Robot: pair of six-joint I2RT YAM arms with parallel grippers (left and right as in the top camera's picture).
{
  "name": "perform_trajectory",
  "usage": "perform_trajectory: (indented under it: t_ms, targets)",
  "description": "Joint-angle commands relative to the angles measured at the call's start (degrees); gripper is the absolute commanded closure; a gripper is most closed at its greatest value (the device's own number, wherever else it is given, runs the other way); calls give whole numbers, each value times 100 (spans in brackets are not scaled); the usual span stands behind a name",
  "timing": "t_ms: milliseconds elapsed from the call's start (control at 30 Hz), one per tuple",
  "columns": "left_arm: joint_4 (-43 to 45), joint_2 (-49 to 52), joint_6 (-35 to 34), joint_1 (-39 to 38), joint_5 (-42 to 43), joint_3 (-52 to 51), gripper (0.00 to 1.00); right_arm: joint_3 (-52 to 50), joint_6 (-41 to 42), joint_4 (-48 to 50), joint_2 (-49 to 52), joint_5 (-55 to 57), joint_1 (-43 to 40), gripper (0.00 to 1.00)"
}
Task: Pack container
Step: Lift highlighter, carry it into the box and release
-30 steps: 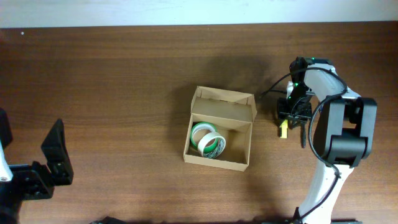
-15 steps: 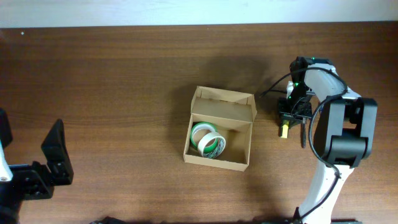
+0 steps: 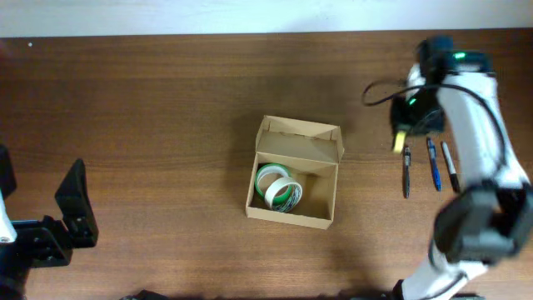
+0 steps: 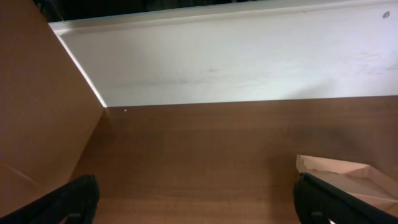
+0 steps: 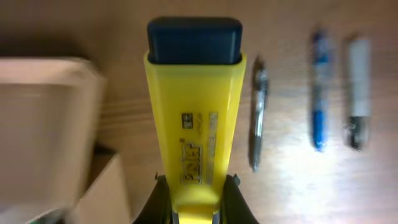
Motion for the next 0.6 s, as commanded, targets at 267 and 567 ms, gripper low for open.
perform_trajectory:
  t_ms: [267,567]
  targets:
    - [20,42,-50,39,-87,-22,0,678,-280,-999,-1357,94,1652,96]
    - [17,39,-52,39,-85,-22,0,671,-1460,-1281,-863,-358,3508,96]
